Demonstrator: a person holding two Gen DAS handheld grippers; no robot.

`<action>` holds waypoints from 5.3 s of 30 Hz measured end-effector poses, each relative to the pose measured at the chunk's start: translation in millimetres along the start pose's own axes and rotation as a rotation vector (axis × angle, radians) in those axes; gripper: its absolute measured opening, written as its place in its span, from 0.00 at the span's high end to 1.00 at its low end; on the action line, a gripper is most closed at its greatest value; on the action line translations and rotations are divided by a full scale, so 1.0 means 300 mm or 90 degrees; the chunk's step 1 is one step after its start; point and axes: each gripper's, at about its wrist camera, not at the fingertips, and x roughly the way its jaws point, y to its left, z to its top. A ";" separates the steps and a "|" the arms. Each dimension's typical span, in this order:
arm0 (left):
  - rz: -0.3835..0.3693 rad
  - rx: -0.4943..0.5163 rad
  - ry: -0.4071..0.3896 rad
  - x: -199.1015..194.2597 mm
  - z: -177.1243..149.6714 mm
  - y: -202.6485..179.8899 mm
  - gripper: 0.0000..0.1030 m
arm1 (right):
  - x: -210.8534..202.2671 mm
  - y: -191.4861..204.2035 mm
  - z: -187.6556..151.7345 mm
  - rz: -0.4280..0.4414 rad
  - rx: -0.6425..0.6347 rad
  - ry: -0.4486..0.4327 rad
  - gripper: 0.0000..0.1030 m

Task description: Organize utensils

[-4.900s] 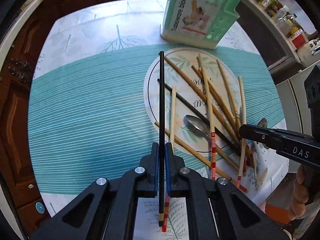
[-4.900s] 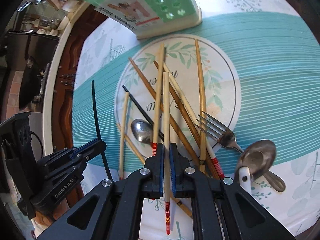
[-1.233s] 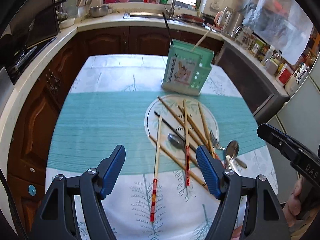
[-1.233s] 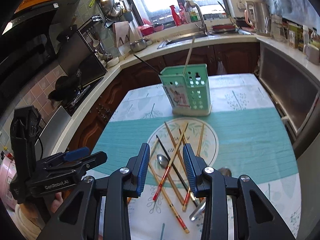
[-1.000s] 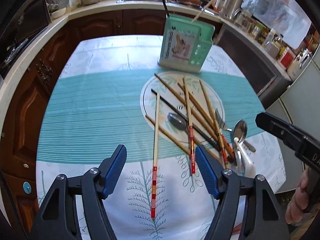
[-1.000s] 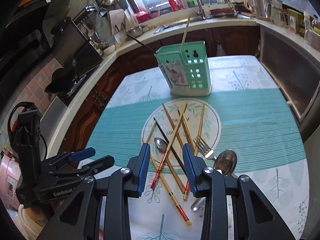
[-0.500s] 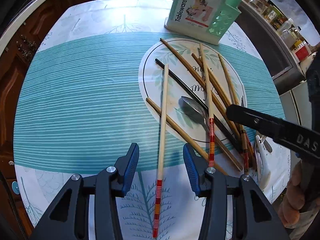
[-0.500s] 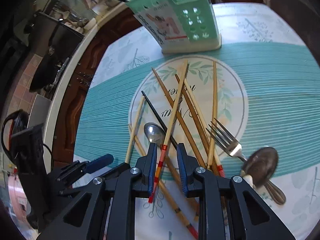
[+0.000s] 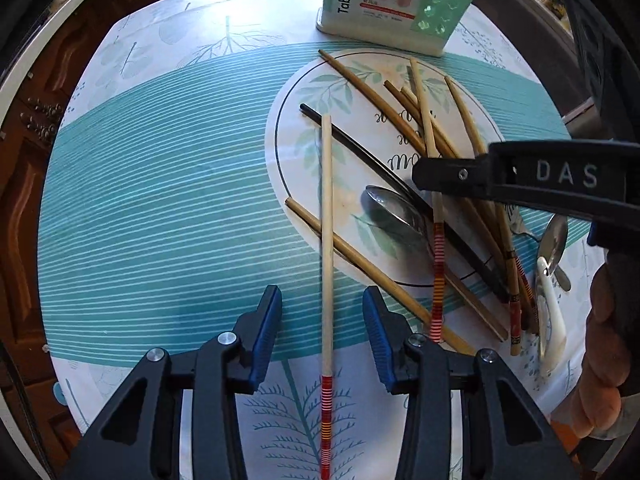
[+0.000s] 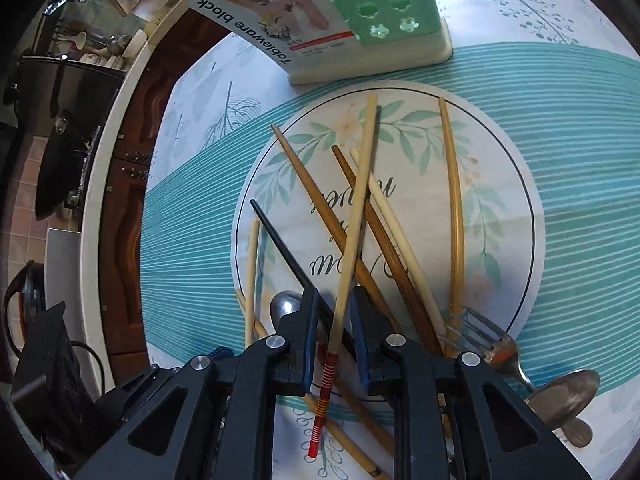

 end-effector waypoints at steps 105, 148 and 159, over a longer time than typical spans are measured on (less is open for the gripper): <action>-0.017 0.060 -0.639 -0.590 0.566 -0.106 0.46 | -0.475 -0.005 0.278 -0.011 -0.286 -0.550 0.48; -0.055 0.000 -0.440 -0.461 0.500 0.128 0.46 | -0.576 0.479 0.498 -0.001 -0.313 -0.395 0.68; -0.060 0.051 -0.356 -0.469 0.291 0.002 0.46 | -0.685 0.246 0.074 -0.016 -0.276 -0.348 0.68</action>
